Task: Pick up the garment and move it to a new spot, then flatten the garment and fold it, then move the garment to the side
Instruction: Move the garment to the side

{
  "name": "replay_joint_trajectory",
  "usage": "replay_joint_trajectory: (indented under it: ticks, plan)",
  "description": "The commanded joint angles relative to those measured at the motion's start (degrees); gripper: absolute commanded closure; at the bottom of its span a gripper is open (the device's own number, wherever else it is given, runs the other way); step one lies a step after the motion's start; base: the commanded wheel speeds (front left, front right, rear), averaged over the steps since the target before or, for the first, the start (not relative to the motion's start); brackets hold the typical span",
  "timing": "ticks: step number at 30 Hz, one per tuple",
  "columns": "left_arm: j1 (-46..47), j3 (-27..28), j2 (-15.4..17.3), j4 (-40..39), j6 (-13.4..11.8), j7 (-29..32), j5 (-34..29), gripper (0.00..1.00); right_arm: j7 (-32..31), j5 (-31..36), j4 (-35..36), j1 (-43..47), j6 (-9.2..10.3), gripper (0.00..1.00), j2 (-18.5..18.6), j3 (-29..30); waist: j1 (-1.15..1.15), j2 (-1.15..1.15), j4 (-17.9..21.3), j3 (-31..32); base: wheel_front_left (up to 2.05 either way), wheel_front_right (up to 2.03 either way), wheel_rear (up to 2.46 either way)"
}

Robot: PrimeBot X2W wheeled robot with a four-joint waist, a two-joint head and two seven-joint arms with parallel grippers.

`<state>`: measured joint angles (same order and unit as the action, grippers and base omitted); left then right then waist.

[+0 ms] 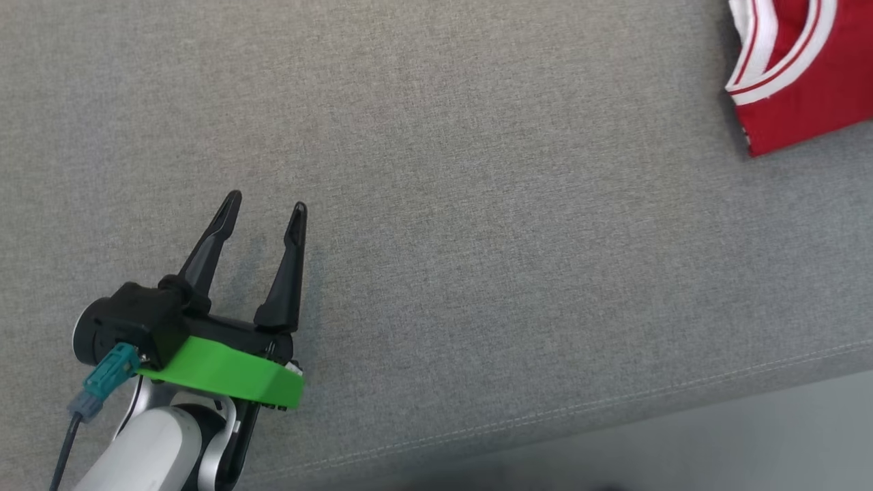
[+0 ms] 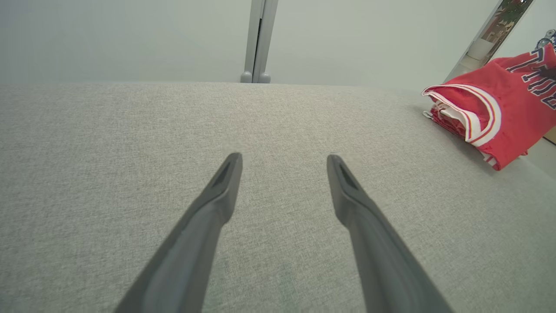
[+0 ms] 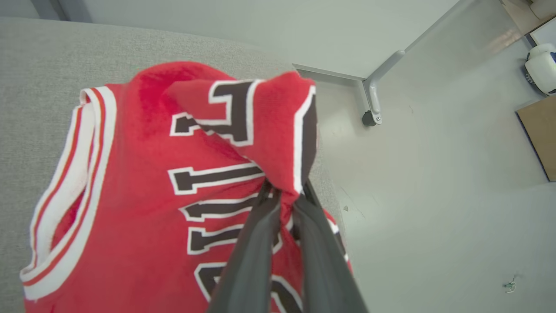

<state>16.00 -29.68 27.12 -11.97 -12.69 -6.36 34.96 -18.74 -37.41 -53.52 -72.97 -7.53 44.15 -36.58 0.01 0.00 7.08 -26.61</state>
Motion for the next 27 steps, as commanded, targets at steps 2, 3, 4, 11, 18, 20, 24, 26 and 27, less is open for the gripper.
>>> replay_joint_trajectory:
  ticks: [2,3,4,11,18,20,24,26,27]
  plan:
    - [1.0,0.0,0.4,-0.4,-0.4,0.2,-0.6,0.0,0.2,1.1,-1.0,-1.0,0.1,1.0,0.9,0.1,-0.01,0.0,-0.7,-1.0,0.0,0.0,0.0]
    - [1.1,0.0,0.5,-0.6,-0.4,0.2,-0.6,0.0,0.5,1.7,-1.5,-1.3,0.1,1.0,1.1,0.1,-0.01,0.0,-0.8,-1.2,0.0,0.0,0.0]
    - [1.2,-0.1,0.6,-0.7,-0.4,0.4,-0.7,0.0,0.7,2.3,-2.0,-1.7,0.1,1.0,1.4,0.0,-0.01,0.0,-0.9,-1.4,0.0,0.0,0.0]
    - [2.0,-0.6,1.0,-1.5,-0.5,1.1,-1.3,0.0,3.6,7.4,-6.7,-3.3,0.1,1.0,1.1,0.3,-0.01,0.0,-2.2,-3.5,0.0,0.0,0.0]
    - [2.0,-0.4,1.8,-2.1,-1.0,1.7,-1.6,0.0,8.0,12.6,-13.6,-4.4,0.1,0.49,-0.2,1.5,-0.01,0.0,-3.1,-5.5,0.0,0.0,0.0]
    - [1.8,-0.2,2.2,-2.3,-1.2,1.9,-1.6,0.0,9.6,13.5,-15.3,-4.6,0.1,0.0,-0.9,2.0,-0.01,0.0,-3.0,-5.9,0.0,0.0,0.0]
    - [1.6,0.0,2.6,-2.9,-1.5,2.1,-1.8,0.0,12.1,14.9,-18.4,-4.4,0.1,0.0,-1.6,4.2,-0.01,0.0,-2.4,-6.3,0.0,0.0,0.0]
    - [1.7,0.0,2.8,-3.0,-1.6,2.3,-1.8,0.0,13.4,15.4,-19.2,-3.2,0.1,0.0,-2.3,5.3,-0.01,0.0,-2.1,-6.3,0.0,0.0,0.0]
    - [1.7,0.0,2.8,-3.0,-1.7,2.4,-1.7,0.0,14.0,15.6,-19.5,-2.6,0.1,0.0,-2.6,5.6,-0.01,0.0,-1.9,-6.2,0.0,0.0,0.0]
